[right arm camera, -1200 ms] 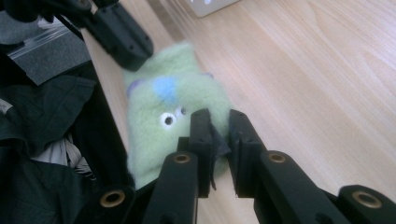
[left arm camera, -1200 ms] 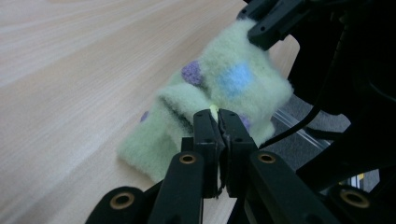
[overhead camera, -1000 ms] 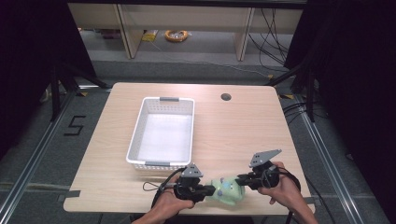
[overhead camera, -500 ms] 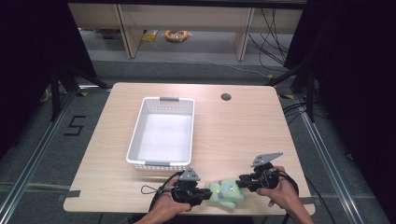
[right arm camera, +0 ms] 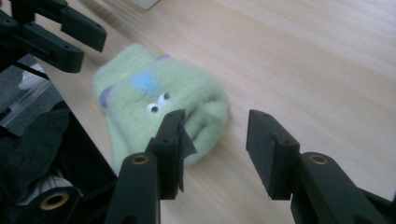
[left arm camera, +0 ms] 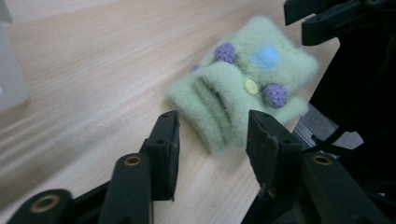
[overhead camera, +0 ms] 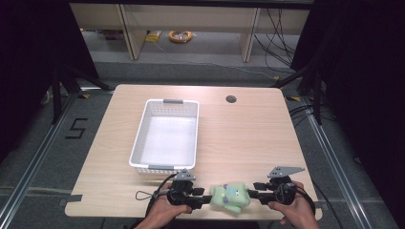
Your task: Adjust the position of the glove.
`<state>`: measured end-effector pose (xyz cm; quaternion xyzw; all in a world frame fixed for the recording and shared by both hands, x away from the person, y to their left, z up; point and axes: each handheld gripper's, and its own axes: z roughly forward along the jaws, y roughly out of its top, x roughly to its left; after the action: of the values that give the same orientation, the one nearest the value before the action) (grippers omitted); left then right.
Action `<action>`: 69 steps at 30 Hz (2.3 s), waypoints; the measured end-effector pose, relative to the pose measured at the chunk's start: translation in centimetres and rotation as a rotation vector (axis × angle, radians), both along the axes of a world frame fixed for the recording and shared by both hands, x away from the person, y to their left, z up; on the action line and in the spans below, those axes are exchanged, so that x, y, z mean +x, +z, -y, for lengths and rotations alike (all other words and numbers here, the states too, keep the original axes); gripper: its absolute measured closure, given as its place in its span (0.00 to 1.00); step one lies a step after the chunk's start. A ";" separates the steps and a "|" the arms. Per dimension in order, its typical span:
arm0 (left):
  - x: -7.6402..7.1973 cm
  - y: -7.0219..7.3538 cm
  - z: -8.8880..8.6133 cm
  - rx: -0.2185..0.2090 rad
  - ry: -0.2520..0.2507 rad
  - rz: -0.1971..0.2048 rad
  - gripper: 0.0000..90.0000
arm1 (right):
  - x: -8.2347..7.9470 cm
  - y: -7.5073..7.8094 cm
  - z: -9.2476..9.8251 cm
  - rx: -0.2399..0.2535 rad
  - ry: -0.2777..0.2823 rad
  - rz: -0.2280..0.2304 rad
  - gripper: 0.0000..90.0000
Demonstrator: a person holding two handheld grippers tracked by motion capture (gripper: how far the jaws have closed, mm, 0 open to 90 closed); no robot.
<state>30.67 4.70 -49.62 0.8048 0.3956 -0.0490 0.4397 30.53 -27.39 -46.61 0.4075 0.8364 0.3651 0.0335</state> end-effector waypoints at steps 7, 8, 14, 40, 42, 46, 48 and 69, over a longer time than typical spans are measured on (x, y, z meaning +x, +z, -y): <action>0.3 -0.1 0.6 -0.023 0.011 -0.042 0.52 | 0.0 -0.9 0.0 0.051 -0.016 -0.040 0.60; 0.4 -0.1 0.8 -0.026 0.012 -0.049 0.51 | -0.1 -0.9 -0.4 0.040 -0.035 -0.031 0.59; 0.7 -0.6 1.8 0.017 0.041 -0.073 0.49 | 0.4 -1.6 -1.3 0.032 -0.015 -0.056 0.59; 1.1 -1.2 2.5 -0.012 -0.033 -0.069 0.79 | 1.5 -3.8 -2.4 0.126 0.032 -0.134 0.80; 1.2 -1.2 2.4 -0.019 -0.030 -0.071 0.81 | 1.6 -4.0 -2.2 0.143 0.050 -0.123 0.84; 1.1 -0.9 2.3 0.012 -0.037 -0.057 0.82 | 1.3 -3.9 -2.2 0.125 0.056 -0.093 0.88; 1.0 -1.0 2.3 -0.004 -0.036 -0.052 0.82 | 1.0 -3.7 -2.4 0.124 0.031 -0.110 0.89; 0.8 0.4 0.5 -0.061 -0.056 -0.053 0.83 | 0.1 -2.0 -2.9 0.179 0.069 -0.039 0.91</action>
<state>31.48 4.21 -49.22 0.8002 0.3828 -0.0949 0.4518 30.67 -24.52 -48.64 0.3870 0.8143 0.4314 -0.0318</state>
